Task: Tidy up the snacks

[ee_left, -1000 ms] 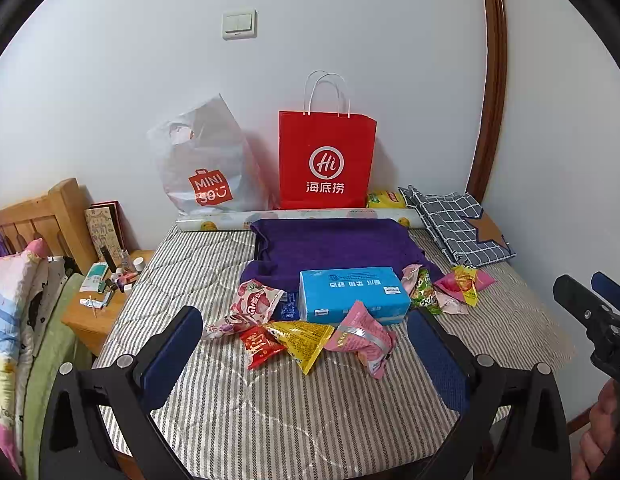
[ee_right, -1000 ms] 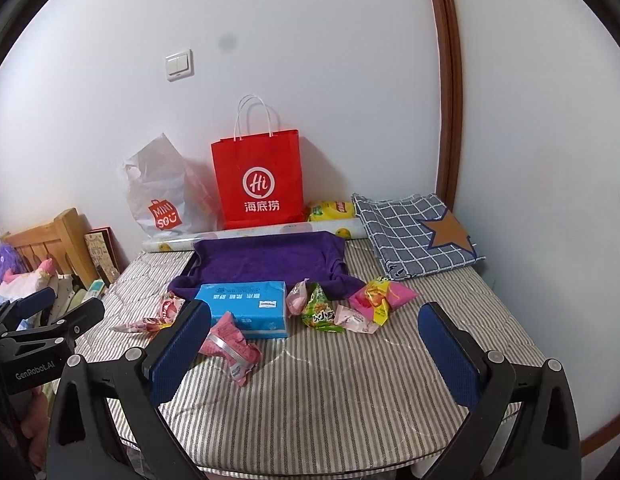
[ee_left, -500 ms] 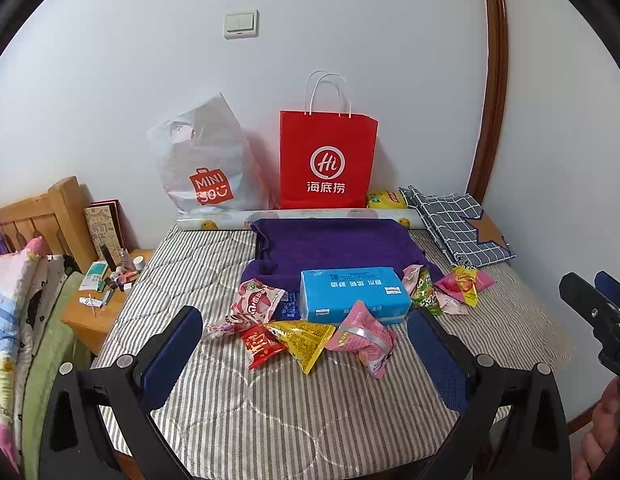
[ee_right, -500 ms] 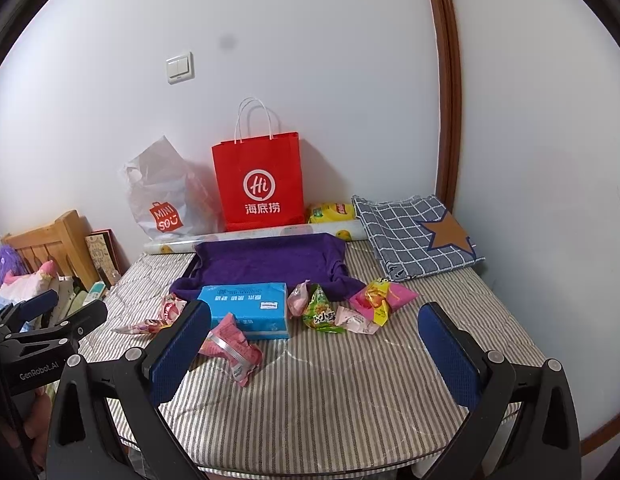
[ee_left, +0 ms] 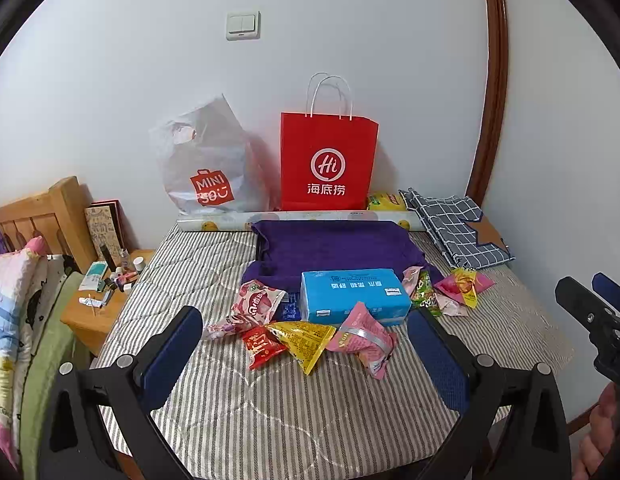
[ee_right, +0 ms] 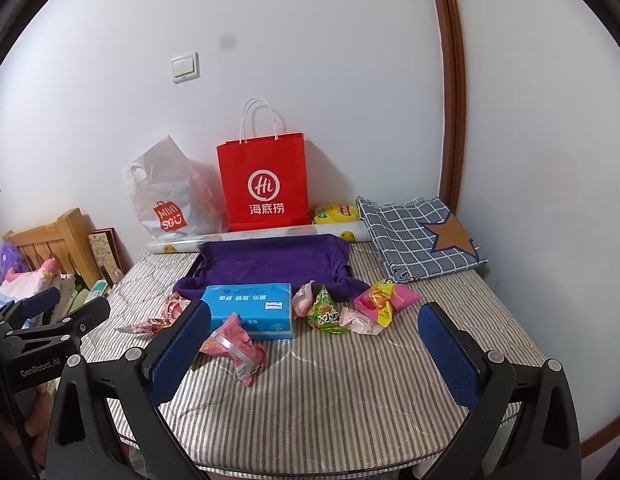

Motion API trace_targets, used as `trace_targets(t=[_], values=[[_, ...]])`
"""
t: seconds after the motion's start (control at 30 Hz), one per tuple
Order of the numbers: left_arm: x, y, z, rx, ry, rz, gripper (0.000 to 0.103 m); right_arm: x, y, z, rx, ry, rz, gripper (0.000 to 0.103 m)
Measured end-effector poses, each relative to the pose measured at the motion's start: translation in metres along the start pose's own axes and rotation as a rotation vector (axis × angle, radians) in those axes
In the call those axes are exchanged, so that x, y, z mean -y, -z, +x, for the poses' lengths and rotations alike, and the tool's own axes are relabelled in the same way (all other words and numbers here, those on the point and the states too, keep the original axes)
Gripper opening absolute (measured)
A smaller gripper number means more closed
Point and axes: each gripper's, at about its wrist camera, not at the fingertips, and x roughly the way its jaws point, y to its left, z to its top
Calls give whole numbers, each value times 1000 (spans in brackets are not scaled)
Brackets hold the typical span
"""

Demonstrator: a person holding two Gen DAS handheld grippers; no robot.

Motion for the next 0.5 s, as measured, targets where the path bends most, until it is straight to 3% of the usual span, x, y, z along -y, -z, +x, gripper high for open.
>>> trace_targets(t=[0.5], values=[[4,-4,-3,8,-10,12,103,-3,0,-1,4,-6,-1,102]])
